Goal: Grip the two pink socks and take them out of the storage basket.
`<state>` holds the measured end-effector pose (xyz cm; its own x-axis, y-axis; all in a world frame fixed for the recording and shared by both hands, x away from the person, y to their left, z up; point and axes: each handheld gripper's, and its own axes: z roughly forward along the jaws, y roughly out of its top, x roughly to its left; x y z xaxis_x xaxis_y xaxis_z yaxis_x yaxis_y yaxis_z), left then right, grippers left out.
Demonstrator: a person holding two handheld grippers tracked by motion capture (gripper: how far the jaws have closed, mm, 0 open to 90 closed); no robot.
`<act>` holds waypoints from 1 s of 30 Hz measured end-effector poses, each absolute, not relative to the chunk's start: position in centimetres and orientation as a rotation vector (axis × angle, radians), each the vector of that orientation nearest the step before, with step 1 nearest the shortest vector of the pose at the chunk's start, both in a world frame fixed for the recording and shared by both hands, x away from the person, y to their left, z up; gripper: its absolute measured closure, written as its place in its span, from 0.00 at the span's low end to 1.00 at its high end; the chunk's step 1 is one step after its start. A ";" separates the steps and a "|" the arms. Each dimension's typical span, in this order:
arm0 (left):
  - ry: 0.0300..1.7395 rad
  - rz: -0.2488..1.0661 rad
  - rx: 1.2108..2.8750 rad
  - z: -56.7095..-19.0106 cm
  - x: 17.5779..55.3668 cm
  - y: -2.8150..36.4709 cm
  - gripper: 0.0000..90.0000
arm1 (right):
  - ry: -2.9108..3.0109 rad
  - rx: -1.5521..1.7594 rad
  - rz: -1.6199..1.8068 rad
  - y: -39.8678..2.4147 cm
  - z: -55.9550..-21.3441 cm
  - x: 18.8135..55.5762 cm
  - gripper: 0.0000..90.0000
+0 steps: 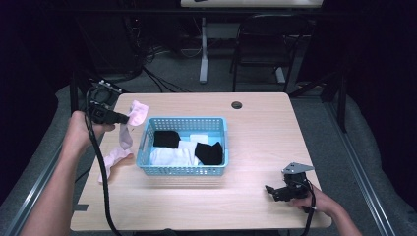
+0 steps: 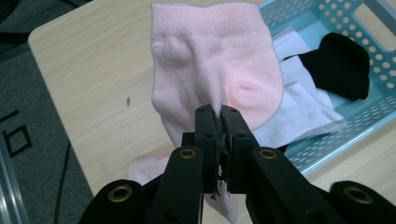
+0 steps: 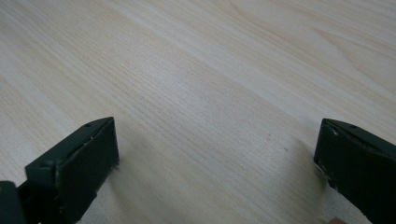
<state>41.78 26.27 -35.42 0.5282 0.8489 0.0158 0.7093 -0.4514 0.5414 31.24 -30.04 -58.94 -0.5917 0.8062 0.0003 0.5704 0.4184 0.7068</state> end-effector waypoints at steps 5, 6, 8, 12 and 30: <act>1.300 0.388 2.285 -35.6 41.4 27.7 0.96 | 2.338 1.185 0.968 -30.0 -58.9 31.2 0.00; 1.308 0.387 2.283 -35.7 41.3 28.0 0.96 | 2.338 1.185 0.968 -30.0 -58.9 31.2 0.00; 1.326 0.383 2.275 -36.0 41.2 28.6 0.96 | 2.338 1.185 0.968 -30.0 -58.9 31.2 0.00; 1.360 0.372 2.267 -36.8 41.2 29.6 0.96 | 2.338 1.185 0.968 -30.0 -58.9 31.2 0.00; 1.499 0.272 2.233 -42.3 43.0 32.3 0.96 | 2.338 1.185 0.968 -30.0 -58.9 31.2 0.00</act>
<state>42.98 32.29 -42.34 0.3947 0.9156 -0.0771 0.8303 -0.3195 0.4566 31.24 -30.03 -58.93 -0.5912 0.8065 -0.0002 0.5705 0.4184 0.7068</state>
